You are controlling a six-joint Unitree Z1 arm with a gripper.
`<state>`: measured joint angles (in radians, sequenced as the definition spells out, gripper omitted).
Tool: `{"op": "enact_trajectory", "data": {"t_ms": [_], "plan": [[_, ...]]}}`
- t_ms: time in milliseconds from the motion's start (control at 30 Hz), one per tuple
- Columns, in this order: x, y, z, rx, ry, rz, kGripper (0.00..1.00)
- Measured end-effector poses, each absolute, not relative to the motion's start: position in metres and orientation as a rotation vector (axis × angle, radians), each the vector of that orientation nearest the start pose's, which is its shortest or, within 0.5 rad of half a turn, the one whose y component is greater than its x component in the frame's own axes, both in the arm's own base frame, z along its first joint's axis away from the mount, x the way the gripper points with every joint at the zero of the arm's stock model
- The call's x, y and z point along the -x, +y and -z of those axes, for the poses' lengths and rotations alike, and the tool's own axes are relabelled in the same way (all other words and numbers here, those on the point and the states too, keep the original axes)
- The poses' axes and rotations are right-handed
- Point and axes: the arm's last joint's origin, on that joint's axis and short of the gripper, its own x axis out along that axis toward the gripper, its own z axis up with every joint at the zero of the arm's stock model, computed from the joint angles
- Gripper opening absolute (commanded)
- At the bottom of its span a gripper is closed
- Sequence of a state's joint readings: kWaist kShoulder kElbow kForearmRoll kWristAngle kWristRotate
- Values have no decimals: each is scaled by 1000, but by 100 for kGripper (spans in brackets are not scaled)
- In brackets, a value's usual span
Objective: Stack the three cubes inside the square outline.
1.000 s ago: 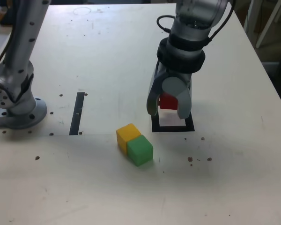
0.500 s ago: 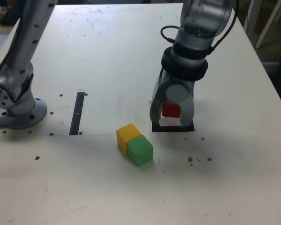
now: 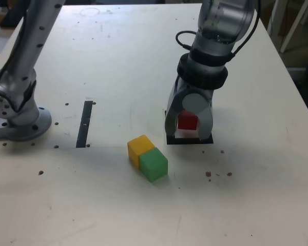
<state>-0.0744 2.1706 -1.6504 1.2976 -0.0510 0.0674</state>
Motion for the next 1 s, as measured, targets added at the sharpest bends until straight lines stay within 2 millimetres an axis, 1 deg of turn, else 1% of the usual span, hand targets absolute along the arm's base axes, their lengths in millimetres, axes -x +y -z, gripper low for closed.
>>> {"op": "enact_trajectory", "data": {"t_ms": [133, 167, 200, 267, 700, 867, 1000], "plan": [[-384, -28, -217, -57, 1822, 148, 88], [-383, -27, -216, -55, 1823, 147, 94], [-383, -26, -215, -52, 1825, 145, 98], [-383, -24, -214, -48, 1827, 143, 99], [-381, -23, -214, -46, 1825, 138, 99], [-373, -22, -230, -63, 1798, 88, 99], [-367, -26, -239, -72, 1780, 33, 99]]}}
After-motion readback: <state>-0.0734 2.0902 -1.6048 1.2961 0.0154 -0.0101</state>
